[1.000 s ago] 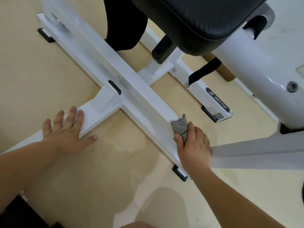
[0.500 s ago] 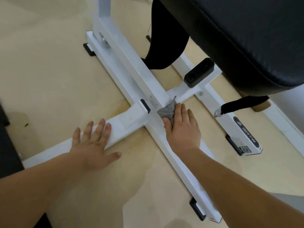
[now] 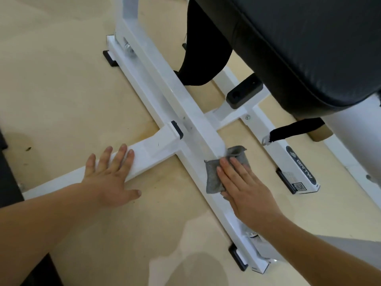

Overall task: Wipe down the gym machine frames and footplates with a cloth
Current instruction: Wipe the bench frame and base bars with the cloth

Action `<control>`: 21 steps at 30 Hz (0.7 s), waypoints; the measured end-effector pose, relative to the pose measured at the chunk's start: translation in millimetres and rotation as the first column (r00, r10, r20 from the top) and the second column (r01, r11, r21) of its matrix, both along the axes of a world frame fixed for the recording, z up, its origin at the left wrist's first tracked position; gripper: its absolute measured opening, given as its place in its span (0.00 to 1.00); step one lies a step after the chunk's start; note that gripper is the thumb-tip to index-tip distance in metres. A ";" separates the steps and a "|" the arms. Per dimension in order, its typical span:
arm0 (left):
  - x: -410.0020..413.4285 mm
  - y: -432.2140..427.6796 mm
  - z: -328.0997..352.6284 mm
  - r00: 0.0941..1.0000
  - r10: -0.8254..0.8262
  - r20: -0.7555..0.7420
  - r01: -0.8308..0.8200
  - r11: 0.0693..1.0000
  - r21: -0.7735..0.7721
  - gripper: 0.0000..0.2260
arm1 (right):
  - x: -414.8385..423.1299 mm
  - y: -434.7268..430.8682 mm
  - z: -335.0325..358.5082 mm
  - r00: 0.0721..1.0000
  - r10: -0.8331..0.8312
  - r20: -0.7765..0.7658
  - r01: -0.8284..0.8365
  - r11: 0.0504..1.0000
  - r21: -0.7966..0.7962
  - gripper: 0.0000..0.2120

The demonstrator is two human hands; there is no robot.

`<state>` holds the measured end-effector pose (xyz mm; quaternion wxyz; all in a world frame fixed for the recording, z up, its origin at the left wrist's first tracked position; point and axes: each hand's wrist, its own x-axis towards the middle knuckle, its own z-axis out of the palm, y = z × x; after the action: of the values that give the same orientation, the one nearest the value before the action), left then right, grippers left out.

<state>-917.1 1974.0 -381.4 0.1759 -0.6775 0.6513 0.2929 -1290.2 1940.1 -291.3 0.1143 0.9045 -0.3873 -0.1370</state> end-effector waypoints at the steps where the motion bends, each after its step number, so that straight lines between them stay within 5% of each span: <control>1: -0.5 0.5 -0.5 1.000 -0.001 -0.001 0.001 1.000 -0.003 0.52 | 2.1 -4.6 2.2 1.000 0.008 -0.017 -0.007 1.000 0.010 0.29; 5: -1.2 1.0 0.0 1.000 -0.005 -0.003 0.005 1.000 -0.011 0.51 | 40.6 -32.5 -2.3 0.980 -0.159 0.120 0.152 0.986 0.067 0.33; 9: -1.0 0.7 -1.8 1.000 0.003 -0.005 -0.003 1.000 -0.009 0.51 | 77.5 -52.6 -0.1 0.791 -0.539 0.288 0.488 0.841 0.233 0.34; 15: -1.0 -0.7 2.9 1.000 -0.004 0.012 0.004 1.000 0.010 0.52 | 46.7 19.3 -23.2 0.770 -0.420 0.481 0.479 0.878 0.000 0.25; 21: -1.9 0.5 2.4 1.000 -0.002 0.008 0.002 1.000 -0.008 0.53 | 46.2 78.4 -21.2 0.713 -0.283 0.641 0.332 0.942 0.047 0.23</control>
<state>-919.0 1974.4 -378.9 0.1760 -0.6788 0.6524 0.2874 -1244.0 2018.6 -312.5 -0.0164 0.8148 -0.5522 0.1760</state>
